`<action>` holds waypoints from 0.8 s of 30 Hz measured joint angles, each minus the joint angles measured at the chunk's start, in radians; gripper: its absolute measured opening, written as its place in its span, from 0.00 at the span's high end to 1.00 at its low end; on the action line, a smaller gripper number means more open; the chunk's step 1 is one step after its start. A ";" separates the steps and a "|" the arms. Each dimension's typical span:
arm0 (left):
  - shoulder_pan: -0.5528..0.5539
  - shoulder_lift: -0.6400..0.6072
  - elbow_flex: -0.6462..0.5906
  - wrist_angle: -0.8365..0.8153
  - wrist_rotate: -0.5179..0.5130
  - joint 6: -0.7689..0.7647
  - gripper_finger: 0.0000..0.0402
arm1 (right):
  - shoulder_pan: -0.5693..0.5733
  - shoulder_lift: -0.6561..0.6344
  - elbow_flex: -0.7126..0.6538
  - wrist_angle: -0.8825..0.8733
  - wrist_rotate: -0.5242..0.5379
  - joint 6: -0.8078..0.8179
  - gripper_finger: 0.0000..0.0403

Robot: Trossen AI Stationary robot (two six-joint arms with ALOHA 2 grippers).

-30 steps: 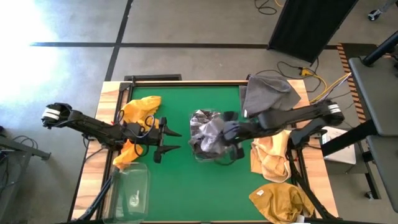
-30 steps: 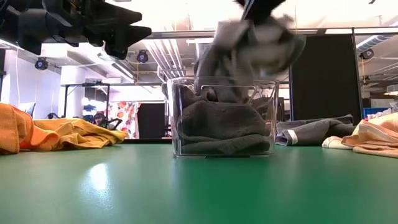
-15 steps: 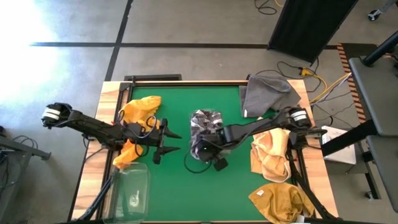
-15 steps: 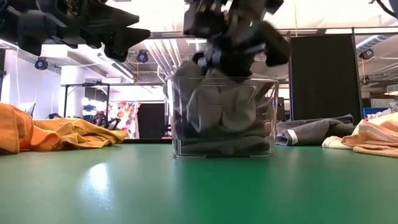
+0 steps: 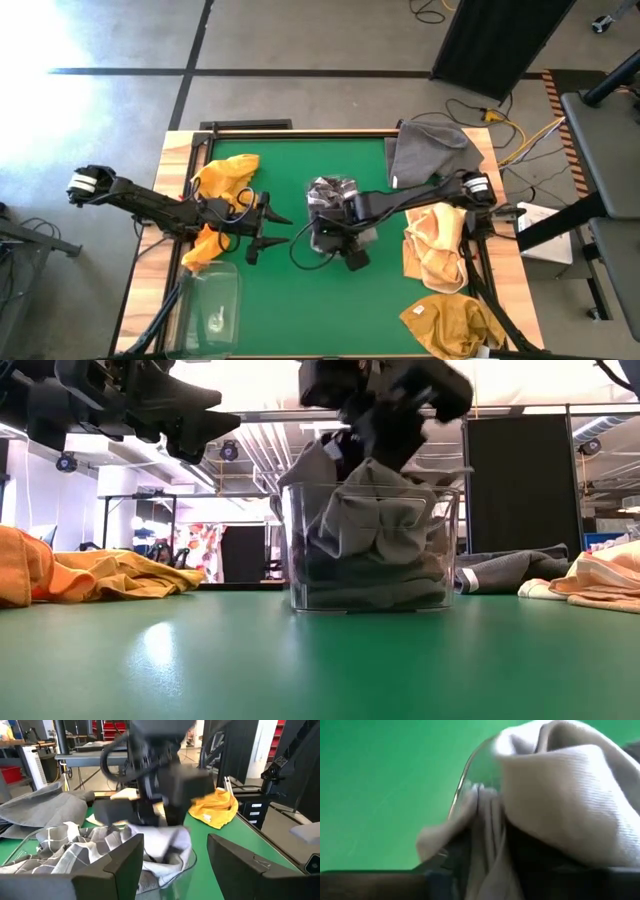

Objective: Sort towels by color in basket
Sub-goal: Put the light gray towel into the top transparent bin

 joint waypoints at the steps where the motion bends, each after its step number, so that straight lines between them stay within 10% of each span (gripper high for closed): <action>1: 0.000 0.000 0.000 0.000 0.000 -0.001 0.49 | 0.000 -0.006 0.014 -0.033 0.000 -0.011 0.60; 12: 0.000 0.000 0.000 -0.006 -0.001 -0.008 0.49 | 0.000 -0.013 0.199 -0.363 0.018 -0.465 0.50; 24: 0.000 0.000 0.000 -0.006 -0.001 -0.009 0.49 | -0.023 -0.002 0.152 -0.258 0.165 -0.742 0.80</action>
